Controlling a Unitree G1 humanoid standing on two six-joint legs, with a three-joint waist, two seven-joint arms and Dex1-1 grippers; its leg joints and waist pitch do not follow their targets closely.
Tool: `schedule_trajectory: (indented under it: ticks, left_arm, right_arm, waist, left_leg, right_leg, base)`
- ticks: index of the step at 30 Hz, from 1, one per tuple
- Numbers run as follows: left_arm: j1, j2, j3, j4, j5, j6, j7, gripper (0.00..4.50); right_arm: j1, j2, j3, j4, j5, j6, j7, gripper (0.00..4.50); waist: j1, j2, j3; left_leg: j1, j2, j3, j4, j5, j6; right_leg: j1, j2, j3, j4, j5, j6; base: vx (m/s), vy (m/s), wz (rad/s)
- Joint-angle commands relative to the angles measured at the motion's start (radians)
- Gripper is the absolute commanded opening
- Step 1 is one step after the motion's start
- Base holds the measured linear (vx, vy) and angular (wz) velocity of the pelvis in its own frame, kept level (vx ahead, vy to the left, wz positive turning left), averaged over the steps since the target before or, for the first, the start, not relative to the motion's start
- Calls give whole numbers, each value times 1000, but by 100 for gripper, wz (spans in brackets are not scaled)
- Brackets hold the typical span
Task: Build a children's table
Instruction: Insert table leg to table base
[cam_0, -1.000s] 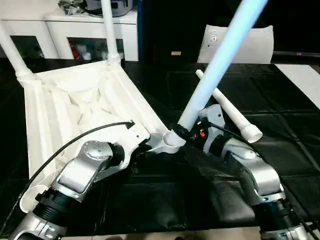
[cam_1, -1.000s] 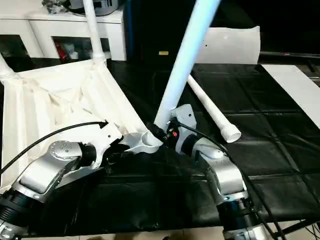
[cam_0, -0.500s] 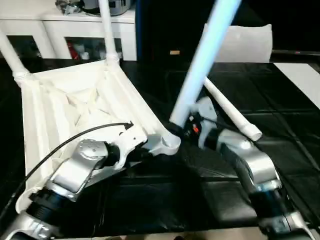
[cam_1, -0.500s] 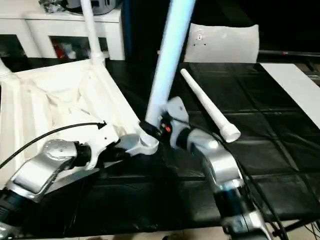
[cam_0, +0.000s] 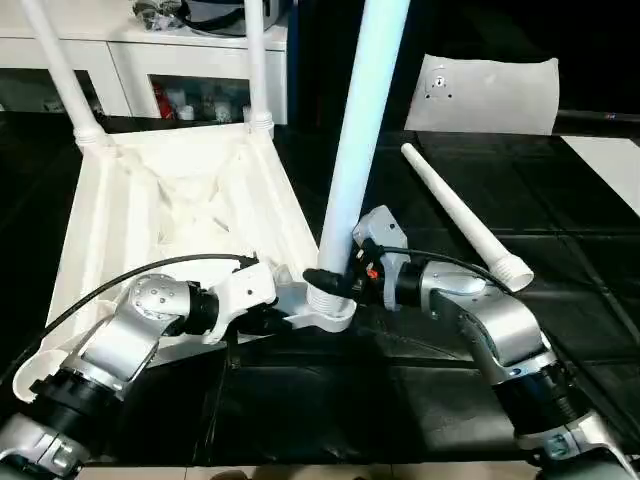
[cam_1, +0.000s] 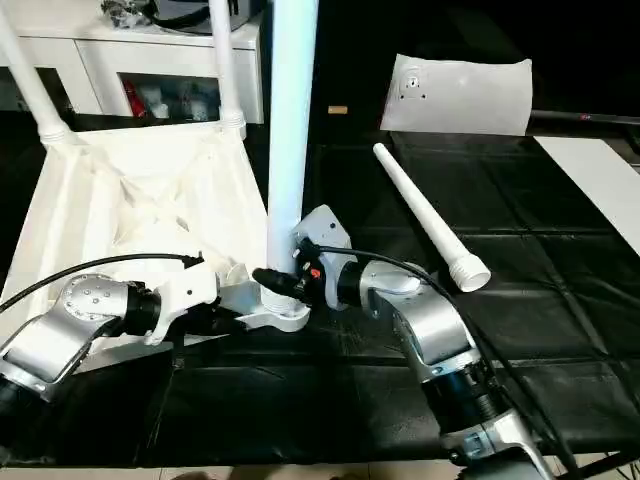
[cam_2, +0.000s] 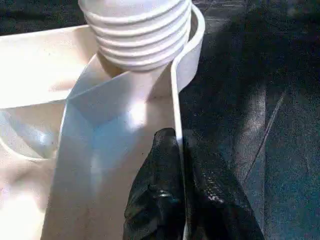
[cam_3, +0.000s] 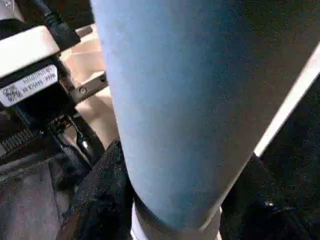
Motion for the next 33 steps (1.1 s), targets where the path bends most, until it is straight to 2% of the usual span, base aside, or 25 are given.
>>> schedule_trajectory:
  ticks: [1,8,9,10,20,26,33]
  left_arm:
    - [-5,14,-26,30,44,-26,-28,0]
    - [-5,15,-30,39,43,-49,-52,0]
    - [-4,15,-30,38,43,-50,-52,0]
    - [-2,14,-30,37,43,-50,-52,0]
    - [1,13,-27,52,56,-65,-51,0]
    - [-4,7,-27,66,67,-77,-45,0]
    - [-8,4,-24,69,69,-83,-46,0]
  right_arm:
    - [12,-22,14,-4,-2,57,17,189]
    - [-14,-25,4,2,27,113,38,189]
    - [-15,-24,3,3,32,120,40,189]
    - [-18,-24,5,7,31,128,40,189]
    - [-23,-58,10,-38,73,212,95,189]
    - [-30,-63,8,-42,71,215,94,189]
    - [-44,-35,6,33,45,173,59,189]
  waist:
    - [0,11,-50]
    - [1,11,-52]
    - [1,6,-53]
    - [2,8,-52]
    - [5,5,-50]
    - [4,5,-51]
    - [3,3,-50]
  left_leg:
    - [9,20,-5,-74,-295,-35]
    - [9,21,-4,-74,-280,-37]
    - [8,21,-4,-74,-277,-36]
    - [8,22,-4,-74,-275,-35]
    - [8,22,-5,-75,-284,-35]
    - [10,21,-5,-73,-292,-37]
    - [10,20,-6,-73,-305,-39]
  right_leg:
    - [36,-69,50,-78,-386,-114]
    - [37,-69,50,-72,-354,-128]
    - [38,-70,50,-72,-352,-129]
    - [37,-71,50,-72,-353,-130]
    - [37,-72,49,-75,-386,-117]
    - [33,-73,49,-81,-434,-99]
    - [31,-73,47,-82,-450,-100]
  base:
    - [0,0,0]
    - [0,0,0]
    - [0,0,0]
    - [0,0,0]
    - [0,0,0]
    - [0,0,0]
    - [0,0,0]
